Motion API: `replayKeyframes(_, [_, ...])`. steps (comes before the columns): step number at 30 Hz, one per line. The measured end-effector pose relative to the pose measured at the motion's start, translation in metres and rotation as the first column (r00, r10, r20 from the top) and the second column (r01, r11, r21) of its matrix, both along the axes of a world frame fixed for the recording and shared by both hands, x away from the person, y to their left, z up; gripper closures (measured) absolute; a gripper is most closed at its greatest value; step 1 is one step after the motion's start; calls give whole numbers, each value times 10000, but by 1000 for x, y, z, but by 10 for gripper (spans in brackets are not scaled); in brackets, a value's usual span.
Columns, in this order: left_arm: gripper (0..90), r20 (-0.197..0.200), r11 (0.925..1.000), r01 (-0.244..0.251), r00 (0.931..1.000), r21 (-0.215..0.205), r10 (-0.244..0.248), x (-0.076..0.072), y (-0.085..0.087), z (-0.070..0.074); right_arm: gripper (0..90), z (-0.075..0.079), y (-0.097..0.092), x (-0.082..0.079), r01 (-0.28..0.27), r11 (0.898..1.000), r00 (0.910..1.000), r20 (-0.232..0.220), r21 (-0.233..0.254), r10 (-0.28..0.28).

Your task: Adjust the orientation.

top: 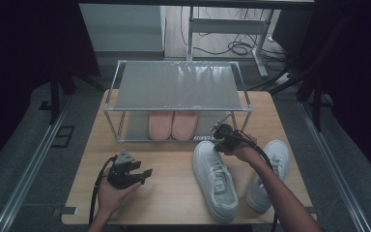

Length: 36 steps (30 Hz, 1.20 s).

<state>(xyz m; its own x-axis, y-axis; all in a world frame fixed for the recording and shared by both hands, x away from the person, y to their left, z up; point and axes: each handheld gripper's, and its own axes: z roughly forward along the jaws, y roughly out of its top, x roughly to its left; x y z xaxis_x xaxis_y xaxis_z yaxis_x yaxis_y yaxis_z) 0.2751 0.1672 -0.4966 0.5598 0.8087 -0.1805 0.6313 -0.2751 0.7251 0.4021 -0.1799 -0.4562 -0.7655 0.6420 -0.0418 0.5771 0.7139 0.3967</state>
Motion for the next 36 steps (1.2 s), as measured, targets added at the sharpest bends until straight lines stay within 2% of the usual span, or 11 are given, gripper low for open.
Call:
replayKeyframes(10, [418, 14, 10000, -13, 10000, -25, 13, 0, 0, 1, 892, 0, 1, 0, -101, 9999, 9999, -25, 139, 102])
replayKeyframes(16, [418, 25, 10000, -39, 10000, -32, 39, 0, 1, 1, 896, 16, -11, -14, -15, 9965, 9995, 305, 835, -11])
replayKeyframes(21, [418, 40, 10000, -15, 10000, -24, 16, -1, 0, 1, 896, 33, -19, -38, -270, 9888, 9975, 689, 1471, 170])
replayKeyframes(22, [418, 44, 10000, -8, 10000, -22, 9, -1, 0, 2, 896, 38, -19, -50, -451, 9848, 9961, 820, 1678, 317])
replayKeyframes(23, [418, 44, 10000, -8, 10000, -22, 9, -1, 0, 2, 896, 38, -19, -50, -451, 9848, 9961, 820, 1678, 317])
replayKeyframes(24, [418, 56, 10000, 6, 10000, -4, -6, -1, 1, 2, 896, 42, -19, -63, -637, 9812, 9941, 985, 1821, 463])
replayKeyframes(25, [418, 56, 10000, 6, 10000, -4, -6, -1, 1, 2, 896, 42, -19, -63, -637, 9812, 9941, 985, 1821, 463])
replayKeyframes(26, [418, 51, 10000, 6, 10000, -3, -6, -1, 1, 2, 896, 44, -19, -75, -877, 9761, 9916, 1109, 1986, 665])
replayKeyframes(27, [418, 51, 10000, 6, 10000, -3, -6, -1, 1, 2, 896, 44, -19, -75, -877, 9761, 9916, 1109, 1986, 665])
replayKeyframes(30, [418, 34, 10000, -33, 10000, -67, 33, 0, 0, 2, 896, 45, -15, -99, -1306, 9677, 9873, 1175, 2159, 1070])
replayKeyframes(36, [418, 8, 10000, 61, 10000, -12, -61, 2, -2, 1, 895, 42, -9, -126, -1807, 9585, 9786, 1377, 2204, 1528])
